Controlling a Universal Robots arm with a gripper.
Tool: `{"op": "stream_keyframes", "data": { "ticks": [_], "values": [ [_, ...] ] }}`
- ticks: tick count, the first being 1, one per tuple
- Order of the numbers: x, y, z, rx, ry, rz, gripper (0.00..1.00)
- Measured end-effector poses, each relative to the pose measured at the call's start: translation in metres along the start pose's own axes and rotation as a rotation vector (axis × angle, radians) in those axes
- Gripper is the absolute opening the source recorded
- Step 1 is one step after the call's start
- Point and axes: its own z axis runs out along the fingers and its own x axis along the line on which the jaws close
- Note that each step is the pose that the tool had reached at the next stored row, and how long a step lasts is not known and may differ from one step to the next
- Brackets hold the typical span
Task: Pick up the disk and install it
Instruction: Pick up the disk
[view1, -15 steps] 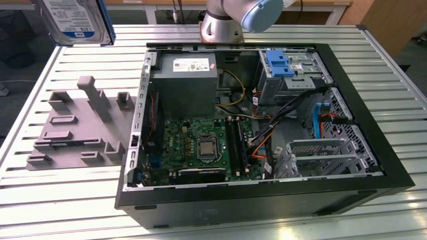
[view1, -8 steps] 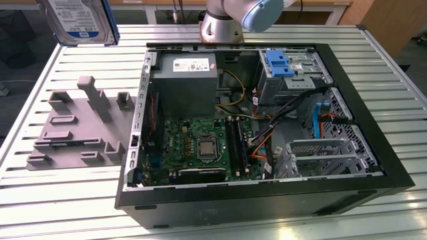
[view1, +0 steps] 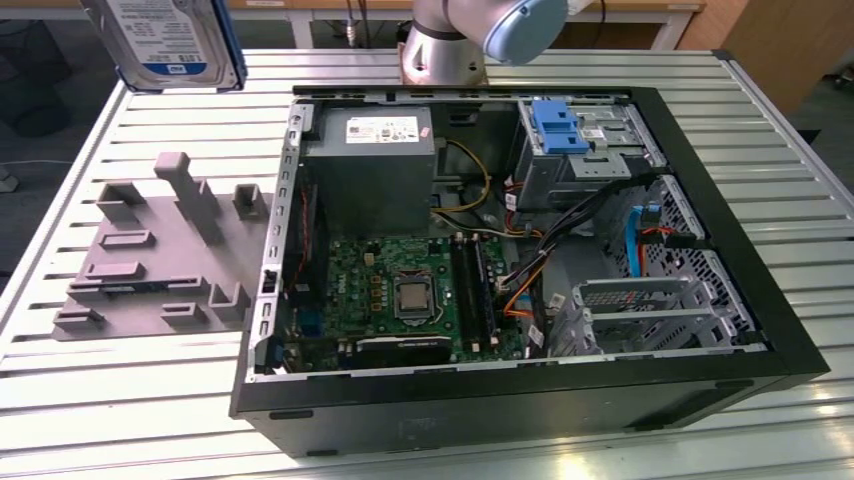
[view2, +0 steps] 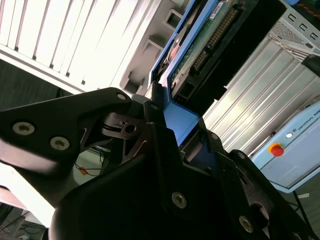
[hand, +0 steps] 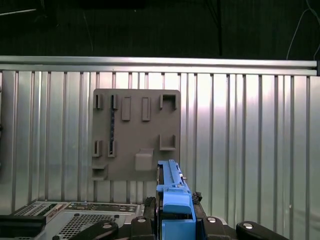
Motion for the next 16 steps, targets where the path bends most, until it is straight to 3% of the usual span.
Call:
{"op": "stream_keyframes", "data": {
  "ticks": [16],
  "values": [
    [0.0, -0.0139, -0.0001, 0.0, 0.0, 0.0, 0.36]
  ]
}}
